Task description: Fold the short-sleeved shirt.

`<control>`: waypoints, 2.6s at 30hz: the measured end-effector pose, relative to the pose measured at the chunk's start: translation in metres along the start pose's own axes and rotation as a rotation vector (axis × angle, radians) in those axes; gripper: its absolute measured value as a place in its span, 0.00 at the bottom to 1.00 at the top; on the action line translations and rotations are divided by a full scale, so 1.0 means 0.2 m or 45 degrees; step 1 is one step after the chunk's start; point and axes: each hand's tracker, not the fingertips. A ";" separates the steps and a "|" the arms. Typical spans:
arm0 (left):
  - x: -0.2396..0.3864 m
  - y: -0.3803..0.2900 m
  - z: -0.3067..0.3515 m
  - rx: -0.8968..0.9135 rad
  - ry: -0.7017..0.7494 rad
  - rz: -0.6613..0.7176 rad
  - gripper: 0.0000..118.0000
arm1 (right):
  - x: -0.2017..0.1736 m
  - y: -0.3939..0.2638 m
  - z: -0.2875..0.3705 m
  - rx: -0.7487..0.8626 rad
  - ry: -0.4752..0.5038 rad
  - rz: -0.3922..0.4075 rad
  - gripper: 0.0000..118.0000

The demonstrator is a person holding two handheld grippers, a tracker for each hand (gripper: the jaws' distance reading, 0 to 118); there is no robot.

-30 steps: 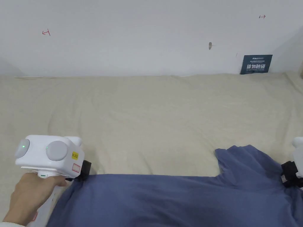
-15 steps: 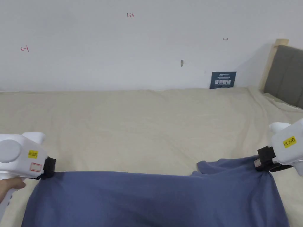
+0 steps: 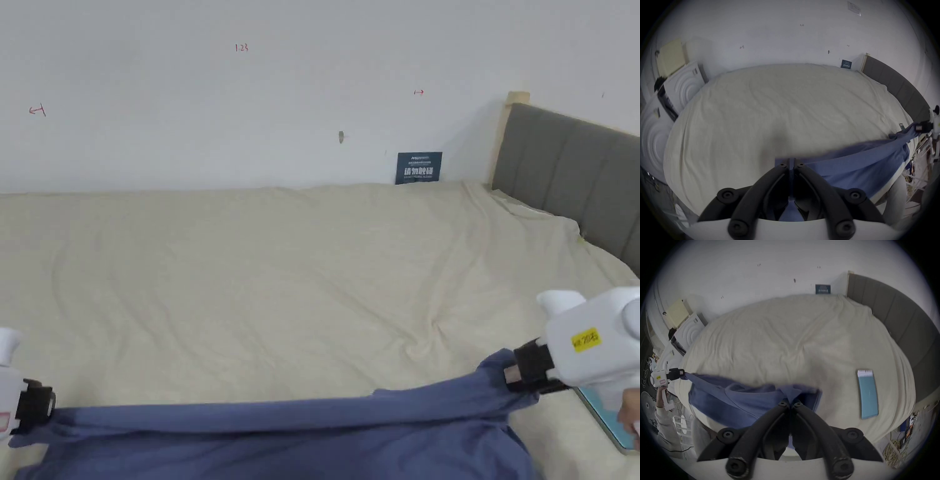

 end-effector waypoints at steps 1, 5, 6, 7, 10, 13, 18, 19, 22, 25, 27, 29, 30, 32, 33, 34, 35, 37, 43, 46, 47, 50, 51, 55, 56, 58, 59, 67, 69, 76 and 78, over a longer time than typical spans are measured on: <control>0.01 -0.08 0.00 -0.015 -0.014 0.013 0.03 | 0.02 -0.08 -0.04 -0.034 0.005 -0.010 0.00; 0.00 -0.31 -0.03 -0.099 -0.005 0.047 0.03 | 0.07 -0.32 -0.20 -0.140 0.013 -0.080 0.00; -0.01 -0.34 -0.04 -0.102 -0.010 0.058 0.03 | 0.08 -0.35 -0.22 -0.152 0.020 -0.087 0.00; -0.01 -0.37 -0.03 -0.098 -0.006 0.075 0.03 | 0.09 -0.39 -0.24 -0.150 0.030 -0.093 0.00; -0.02 -0.39 -0.04 -0.058 -0.016 0.083 0.03 | 0.10 -0.42 -0.24 -0.103 0.058 -0.107 0.01; -0.01 -0.39 -0.03 -0.015 0.067 0.033 0.32 | 0.10 -0.41 -0.18 -0.069 0.076 -0.095 0.27; -0.05 -0.39 0.07 0.241 -0.157 0.201 1.00 | 0.03 -0.38 0.01 0.092 0.096 -0.052 0.86; -0.06 -0.38 0.09 0.246 -0.242 0.271 1.00 | 0.00 -0.37 0.04 0.124 0.129 -0.047 0.86; -0.08 -0.35 0.16 0.244 -0.290 0.332 1.00 | -0.12 -0.33 0.11 0.149 0.168 -0.008 0.86; -0.07 -0.33 0.21 0.188 -0.194 0.236 0.94 | -0.26 -0.33 0.12 0.267 0.228 0.097 0.76; -0.07 -0.34 0.21 0.194 -0.170 0.220 0.56 | -0.38 -0.33 0.11 0.288 0.220 0.102 0.17; -0.09 -0.36 0.19 0.176 -0.137 0.238 0.06 | -0.49 -0.35 0.02 0.330 0.224 0.090 0.00; -0.10 -0.37 0.16 0.156 -0.115 0.238 0.05 | -0.53 -0.35 -0.01 0.312 0.239 0.101 0.00; -0.13 -0.39 0.14 0.073 -0.142 0.253 0.00 | -0.63 -0.34 -0.11 0.244 0.311 0.123 0.00; -0.14 -0.39 0.13 0.087 -0.148 0.232 0.00 | -0.67 -0.34 -0.14 0.245 0.304 0.121 0.00; -0.15 -0.40 0.12 0.089 -0.137 0.233 0.00 | -0.71 -0.34 -0.17 0.236 0.312 0.130 0.00; -0.17 -0.40 0.11 0.060 -0.133 0.235 0.00 | -0.74 -0.34 -0.20 0.215 0.327 0.150 0.00; -0.24 -0.42 0.09 0.043 -0.126 0.323 0.00 | -0.84 -0.35 -0.24 0.203 0.301 0.209 0.00; -0.45 -0.44 -0.02 0.115 -0.294 0.425 0.27 | -0.98 -0.34 -0.36 0.127 0.360 0.217 0.00; -0.46 -0.40 -0.10 0.028 -0.318 0.375 0.96 | -1.04 -0.33 -0.39 0.110 0.371 0.215 0.00; -0.46 -0.40 -0.13 0.001 -0.330 0.374 0.96 | -1.06 -0.33 -0.41 0.105 0.360 0.225 0.00; -0.49 -0.39 -0.26 -0.061 -0.469 0.397 0.96 | -1.08 -0.32 -0.43 0.085 0.349 0.246 0.00; -0.50 -0.39 -0.30 -0.094 -0.521 0.424 0.96 | -1.09 -0.31 -0.44 0.079 0.349 0.246 0.00; -0.51 -0.38 -0.36 -0.134 -0.523 0.471 0.96 | -1.08 -0.29 -0.46 0.072 0.331 0.228 0.00; -0.52 -0.37 -0.35 -0.107 -0.520 0.461 0.96 | -1.07 -0.28 -0.45 0.071 0.332 0.220 0.00; -0.52 -0.35 -0.32 -0.116 -0.482 0.424 0.96 | -1.06 -0.26 -0.46 0.067 0.334 0.208 0.00; -0.54 -0.34 -0.30 -0.134 -0.442 0.388 0.96 | -1.06 -0.26 -0.47 0.064 0.334 0.209 0.00; -0.55 -0.39 -0.34 -0.129 -0.648 0.574 0.95 | -1.09 -0.26 -0.50 0.049 0.350 0.162 0.00; -0.53 -0.40 -0.37 -0.139 -0.722 0.620 0.94 | -1.09 -0.27 -0.52 0.032 0.334 0.189 0.00; -0.48 -0.40 -0.40 -0.105 -0.757 0.762 0.85 | -1.04 -0.27 -0.53 0.017 0.350 0.168 0.00; -0.47 -0.37 -0.38 -0.172 -0.570 0.647 0.32 | -1.04 -0.27 -0.52 0.022 0.350 0.163 0.00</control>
